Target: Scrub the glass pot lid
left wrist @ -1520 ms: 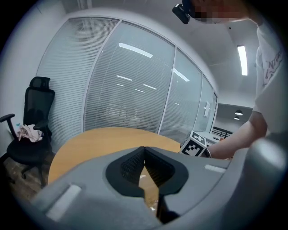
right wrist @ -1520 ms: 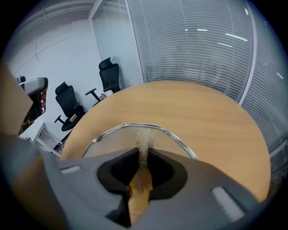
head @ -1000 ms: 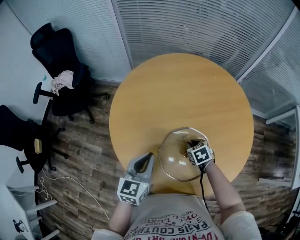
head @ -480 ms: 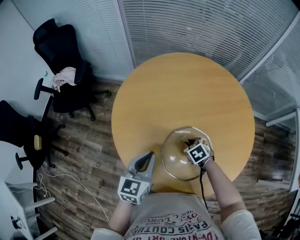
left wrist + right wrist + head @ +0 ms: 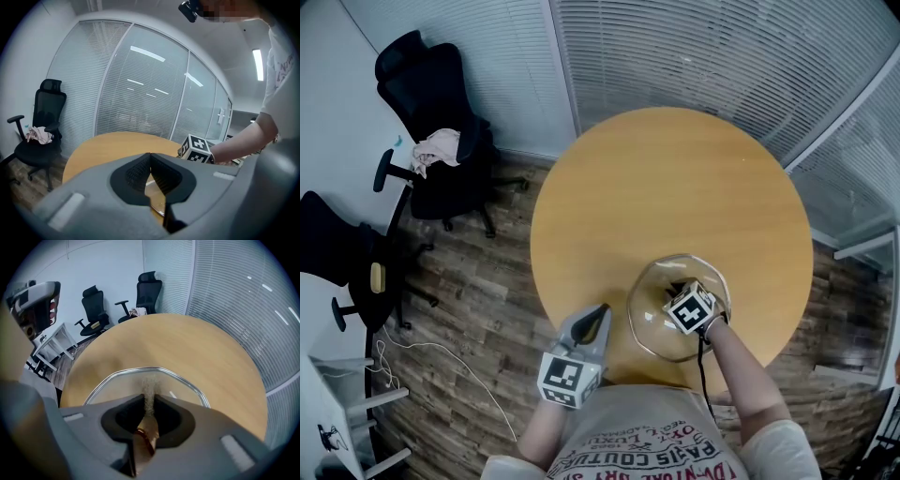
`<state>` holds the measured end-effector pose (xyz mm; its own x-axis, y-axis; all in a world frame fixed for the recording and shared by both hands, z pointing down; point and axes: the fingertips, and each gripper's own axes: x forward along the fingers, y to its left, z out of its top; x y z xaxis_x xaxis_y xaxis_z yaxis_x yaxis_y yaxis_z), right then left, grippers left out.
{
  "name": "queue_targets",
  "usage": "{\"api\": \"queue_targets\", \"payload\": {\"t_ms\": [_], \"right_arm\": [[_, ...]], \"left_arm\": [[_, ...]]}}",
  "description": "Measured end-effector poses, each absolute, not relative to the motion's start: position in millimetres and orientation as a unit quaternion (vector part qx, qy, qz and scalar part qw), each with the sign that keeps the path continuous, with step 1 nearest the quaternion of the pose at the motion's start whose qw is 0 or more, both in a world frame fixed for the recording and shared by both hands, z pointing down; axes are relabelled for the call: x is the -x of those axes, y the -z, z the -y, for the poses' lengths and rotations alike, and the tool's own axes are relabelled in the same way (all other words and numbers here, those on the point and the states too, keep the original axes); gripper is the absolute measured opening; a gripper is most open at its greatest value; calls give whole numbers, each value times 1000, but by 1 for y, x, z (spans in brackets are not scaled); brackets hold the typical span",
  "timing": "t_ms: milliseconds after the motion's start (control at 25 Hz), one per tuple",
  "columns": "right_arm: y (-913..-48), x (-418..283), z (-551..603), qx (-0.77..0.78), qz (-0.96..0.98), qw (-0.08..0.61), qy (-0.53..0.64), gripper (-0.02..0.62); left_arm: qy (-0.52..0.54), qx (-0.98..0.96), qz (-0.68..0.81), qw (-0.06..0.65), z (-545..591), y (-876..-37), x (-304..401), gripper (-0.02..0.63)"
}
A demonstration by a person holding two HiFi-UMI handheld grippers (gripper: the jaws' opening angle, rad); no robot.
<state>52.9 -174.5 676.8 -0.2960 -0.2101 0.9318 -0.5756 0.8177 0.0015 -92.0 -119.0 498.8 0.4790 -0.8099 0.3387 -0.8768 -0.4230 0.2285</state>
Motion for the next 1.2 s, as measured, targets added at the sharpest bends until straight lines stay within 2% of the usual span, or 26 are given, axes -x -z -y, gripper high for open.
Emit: {"api": "queue_targets", "payload": {"t_ms": [480, 1200], "right_arm": [[-676, -34, 154, -193, 788, 579, -80, 63], [-677, -15, 118, -136, 787, 601, -38, 63]], "left_arm": [[-88, -841, 499, 187, 107, -494, 97, 7], [-83, -837, 509, 185, 88, -483, 105, 8]]}}
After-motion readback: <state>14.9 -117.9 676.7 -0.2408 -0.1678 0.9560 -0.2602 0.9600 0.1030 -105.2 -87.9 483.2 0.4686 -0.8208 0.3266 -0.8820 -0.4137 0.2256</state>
